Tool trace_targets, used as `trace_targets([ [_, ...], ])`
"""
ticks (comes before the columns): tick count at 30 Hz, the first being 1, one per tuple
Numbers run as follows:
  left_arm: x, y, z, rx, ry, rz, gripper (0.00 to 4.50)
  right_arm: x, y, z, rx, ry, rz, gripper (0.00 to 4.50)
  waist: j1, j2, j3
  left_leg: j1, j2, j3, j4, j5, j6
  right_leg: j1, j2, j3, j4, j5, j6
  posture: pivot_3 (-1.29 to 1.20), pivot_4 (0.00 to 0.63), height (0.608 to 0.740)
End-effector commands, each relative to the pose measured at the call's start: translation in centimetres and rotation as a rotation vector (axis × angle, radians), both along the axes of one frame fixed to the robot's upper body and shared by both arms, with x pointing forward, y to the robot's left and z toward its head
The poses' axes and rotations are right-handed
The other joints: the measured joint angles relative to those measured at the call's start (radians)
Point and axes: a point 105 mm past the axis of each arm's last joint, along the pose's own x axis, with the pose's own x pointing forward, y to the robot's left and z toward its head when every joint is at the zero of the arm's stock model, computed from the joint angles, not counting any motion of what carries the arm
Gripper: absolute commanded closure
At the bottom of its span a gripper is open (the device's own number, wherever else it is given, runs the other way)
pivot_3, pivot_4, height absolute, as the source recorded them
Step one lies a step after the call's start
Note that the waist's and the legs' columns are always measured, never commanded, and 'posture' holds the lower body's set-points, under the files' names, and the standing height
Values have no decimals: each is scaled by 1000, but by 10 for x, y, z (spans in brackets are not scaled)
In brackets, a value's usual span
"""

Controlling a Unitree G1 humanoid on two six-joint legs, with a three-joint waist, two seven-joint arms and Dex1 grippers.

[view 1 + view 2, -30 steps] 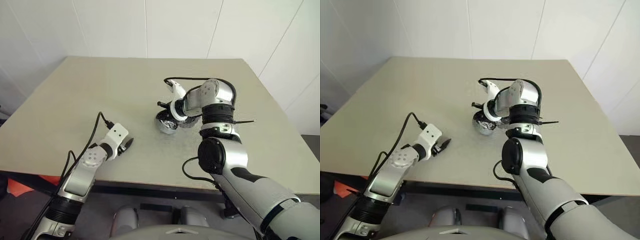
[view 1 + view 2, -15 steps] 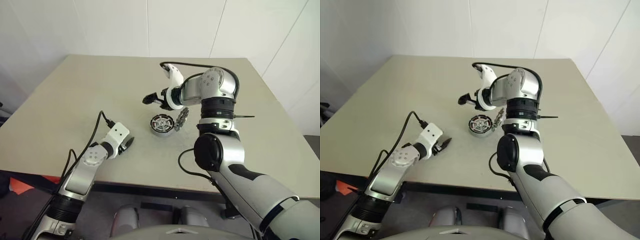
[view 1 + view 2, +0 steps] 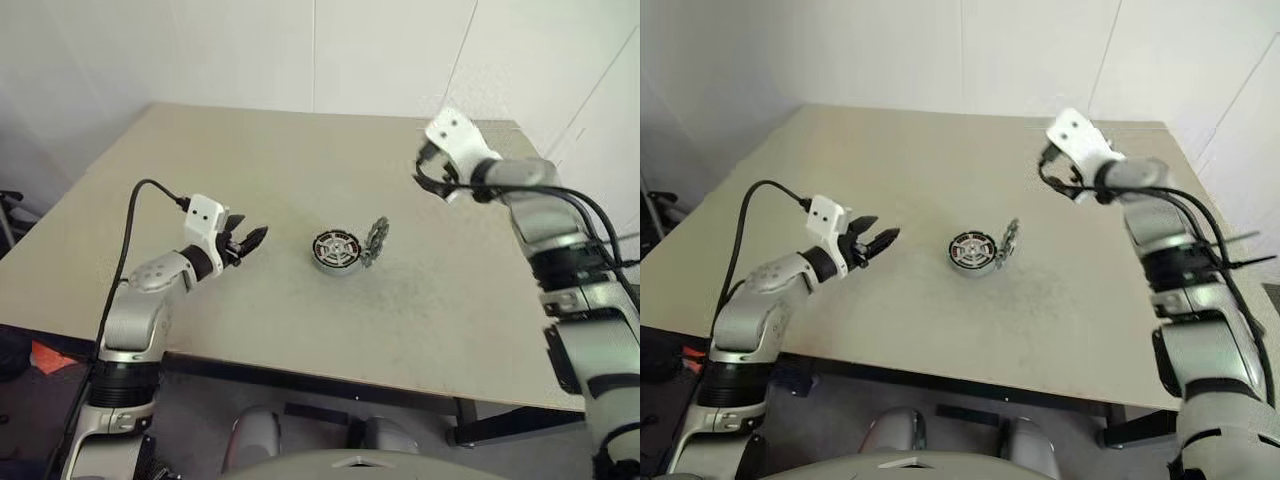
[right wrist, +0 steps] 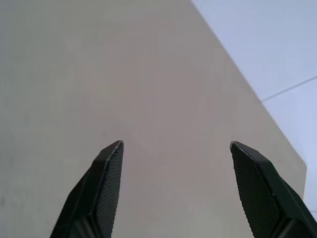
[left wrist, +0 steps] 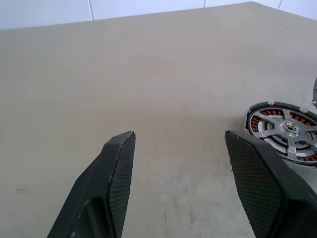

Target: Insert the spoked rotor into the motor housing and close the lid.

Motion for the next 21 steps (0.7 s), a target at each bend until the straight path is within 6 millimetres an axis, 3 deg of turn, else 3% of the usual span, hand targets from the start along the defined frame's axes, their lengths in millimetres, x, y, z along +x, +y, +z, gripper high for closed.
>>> trace_targets([
  [1,6,-4,6,33,-25,-35,1441,-23,4,-7,-83,24,76,1694,-4,0,0,-2,0,0,0,0,1,0,0,0,0,0,0,0,0,740],
  [3,9,-8,6,38,-24,-53,1441,-40,20,-25,-49,93,138,2411,-16,0,0,-3,1,0,0,0,1,0,0,0,0,-1,2,0,0,740],
  [7,13,-13,3,70,-22,-75,1441,-63,63,-38,59,158,257,3803,-29,0,0,-2,1,0,1,-1,3,-1,1,0,1,-4,7,0,0,740],
  [14,14,-8,1,97,-26,-59,1441,-79,134,-16,273,180,435,3803,-23,0,0,5,2,0,2,0,4,3,0,0,1,-3,6,0,0,740],
  [21,15,13,6,118,-45,14,1441,-70,164,-29,293,213,464,3803,-24,0,0,5,2,0,2,1,2,4,0,-1,1,0,1,0,0,740],
])
